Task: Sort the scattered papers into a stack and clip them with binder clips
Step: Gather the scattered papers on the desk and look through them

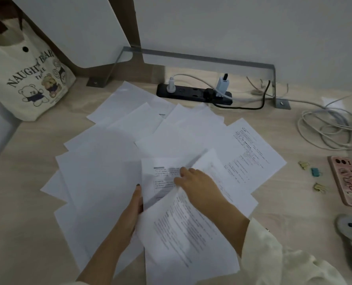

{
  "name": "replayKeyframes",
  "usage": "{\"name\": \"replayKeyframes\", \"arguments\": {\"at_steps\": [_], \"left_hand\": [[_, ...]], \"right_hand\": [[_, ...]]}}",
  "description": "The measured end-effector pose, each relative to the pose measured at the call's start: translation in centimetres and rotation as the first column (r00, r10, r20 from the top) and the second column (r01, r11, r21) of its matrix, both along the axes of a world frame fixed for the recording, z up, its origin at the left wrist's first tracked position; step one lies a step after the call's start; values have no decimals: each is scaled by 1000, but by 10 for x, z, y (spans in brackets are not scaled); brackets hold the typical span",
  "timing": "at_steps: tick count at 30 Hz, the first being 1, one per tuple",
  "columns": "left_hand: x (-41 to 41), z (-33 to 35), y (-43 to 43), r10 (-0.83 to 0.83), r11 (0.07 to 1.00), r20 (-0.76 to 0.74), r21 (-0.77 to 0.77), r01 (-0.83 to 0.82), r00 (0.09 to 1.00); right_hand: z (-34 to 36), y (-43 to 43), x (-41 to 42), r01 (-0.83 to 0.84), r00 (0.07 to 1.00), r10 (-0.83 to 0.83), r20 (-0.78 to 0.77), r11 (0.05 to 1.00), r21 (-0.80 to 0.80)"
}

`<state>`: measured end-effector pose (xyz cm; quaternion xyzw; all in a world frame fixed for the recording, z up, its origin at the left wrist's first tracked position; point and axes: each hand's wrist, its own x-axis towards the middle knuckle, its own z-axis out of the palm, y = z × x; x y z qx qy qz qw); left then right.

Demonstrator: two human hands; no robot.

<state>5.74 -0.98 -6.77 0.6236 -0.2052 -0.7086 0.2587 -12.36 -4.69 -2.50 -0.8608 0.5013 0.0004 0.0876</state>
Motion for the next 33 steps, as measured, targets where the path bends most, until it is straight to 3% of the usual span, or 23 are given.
{"name": "replayKeyframes", "arguments": {"at_steps": [4, 6, 9, 11, 13, 16, 18, 20, 22, 25, 28, 30, 33], "left_hand": [[1, -5, -9, -43, 999, -46, 32, 44, 998], [7, -14, -3, -97, 995, -49, -34, 95, 994], [12, -25, -3, -95, 995, -15, -30, 94, 995], [11, -12, 3, -195, 981, 53, 17, 195, 979], [13, -2, 9, -286, 958, 81, -10, 287, 955], [4, -5, 11, -236, 963, 228, -77, 259, 945], [-6, -3, 15, -182, 970, 309, -100, 222, 934], [-15, 1, 18, -156, 969, 348, -128, 211, 925], [-22, 3, 19, -151, 969, 346, -135, 208, 926], [-26, 4, 21, -110, 973, 362, -150, 174, 926], [-22, 2, 25, 19, 966, 406, -243, 88, 914], [-15, -1, 28, 99, 962, 418, -273, 21, 903], [-3, -8, 30, 152, 966, 413, -256, -46, 898]], "right_hand": [[-12, 7, 19, -32, 994, 15, 107, 986, 164], [-15, 12, 27, -61, 985, 16, 174, 965, 255], [-21, 22, 33, -30, 931, -114, 347, 923, 385], [-23, 28, 25, 103, 823, -302, 480, 912, 397], [-25, 35, 4, 347, 690, -511, 512, 855, 385], [-48, 49, -53, 729, 490, -796, 357, 598, 333], [-58, 58, -82, 792, 315, -902, 296, 422, 441], [-60, 59, -86, 717, 252, -921, 297, 384, 582], [-56, 56, -79, 582, 316, -882, 348, 470, 663], [-51, 44, -85, 605, 514, -770, 378, 637, 478], [-48, 35, -111, 623, 745, -665, 52, 721, 303], [-46, 37, -125, 579, 811, -573, -117, 756, 305], [-46, 57, -136, 551, 835, -519, -184, 789, 272]]}}
